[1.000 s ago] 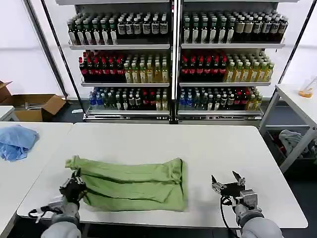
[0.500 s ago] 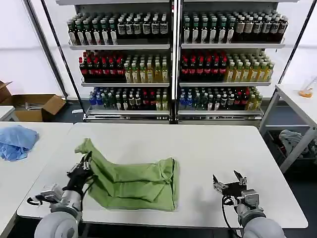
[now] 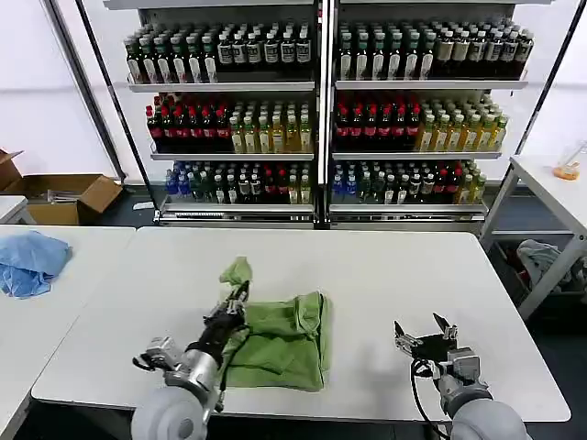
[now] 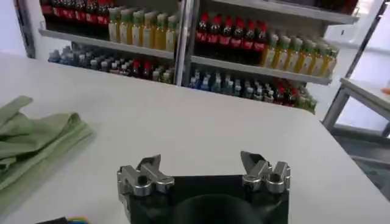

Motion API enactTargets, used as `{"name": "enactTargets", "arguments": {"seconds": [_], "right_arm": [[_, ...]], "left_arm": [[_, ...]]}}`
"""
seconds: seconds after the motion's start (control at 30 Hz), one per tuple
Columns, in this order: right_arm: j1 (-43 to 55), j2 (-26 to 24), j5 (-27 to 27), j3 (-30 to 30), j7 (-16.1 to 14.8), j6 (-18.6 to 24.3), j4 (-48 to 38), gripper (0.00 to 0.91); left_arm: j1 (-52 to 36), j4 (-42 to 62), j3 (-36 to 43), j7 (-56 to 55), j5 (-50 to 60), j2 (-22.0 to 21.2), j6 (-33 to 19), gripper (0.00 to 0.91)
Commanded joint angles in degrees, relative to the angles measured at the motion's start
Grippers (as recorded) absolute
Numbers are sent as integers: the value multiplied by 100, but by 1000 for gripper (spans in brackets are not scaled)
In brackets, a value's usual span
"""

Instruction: Fold and organize the clothes.

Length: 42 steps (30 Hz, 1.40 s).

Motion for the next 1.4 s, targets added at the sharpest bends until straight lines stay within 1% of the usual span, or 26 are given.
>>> {"name": "enactTargets", "arguments": {"seconds": [0.03,0.13,0.17,0.2,0.27,0.47,0.63,0.77,0.87,0.93,1.07,1.1,1.13,1.23,1.3,1.4], "right_arm": [[26,2,23,-1,-4,2,-24,907],[53,2,38,-1,-7,6,-52,907],[58,3,46,1,-8,8,-59,907],[62,2,50,0,-8,7,-61,907],[68,-2,59,0,-9,7,-59,907],[98,-23,73,-15,-11,9,-80,907],[69,-11,61,-27,-7,8,-53,907],[28,6,51,-18,-9,9,-24,907],[4,22,44,-6,-15,14,-14,907],[-17,42,33,-1,-22,17,0,907],[-18,82,21,-17,-25,19,28,907],[-11,88,18,-24,-26,18,32,907],[-8,89,15,-27,-27,18,31,907],[0,86,10,-39,-28,18,24,907],[1,86,9,-38,-29,18,25,907],[-10,82,7,-35,-28,17,38,907]], "left_arm": [[-432,915,1016,104,344,-230,-20,20],[-481,1106,1119,164,546,-246,-18,40],[-497,1148,1140,191,586,-248,-15,615],[-528,1271,1180,229,740,-247,-13,907],[-551,1347,1198,313,1015,-238,-9,907],[-356,918,1265,476,969,-157,82,907],[-142,636,1268,536,902,-133,45,907],[43,405,857,503,567,-198,53,907],[305,105,372,489,432,-266,64,907],[480,-135,-158,449,322,-297,57,907],[699,-308,-873,396,207,-220,37,907],[738,-307,-1008,356,302,-169,42,907],[780,-220,-1138,310,693,-80,52,907],[788,95,-1291,96,1248,92,61,907],[814,232,-1319,53,1267,145,69,907],[894,247,-1188,62,1301,111,82,907]]}}
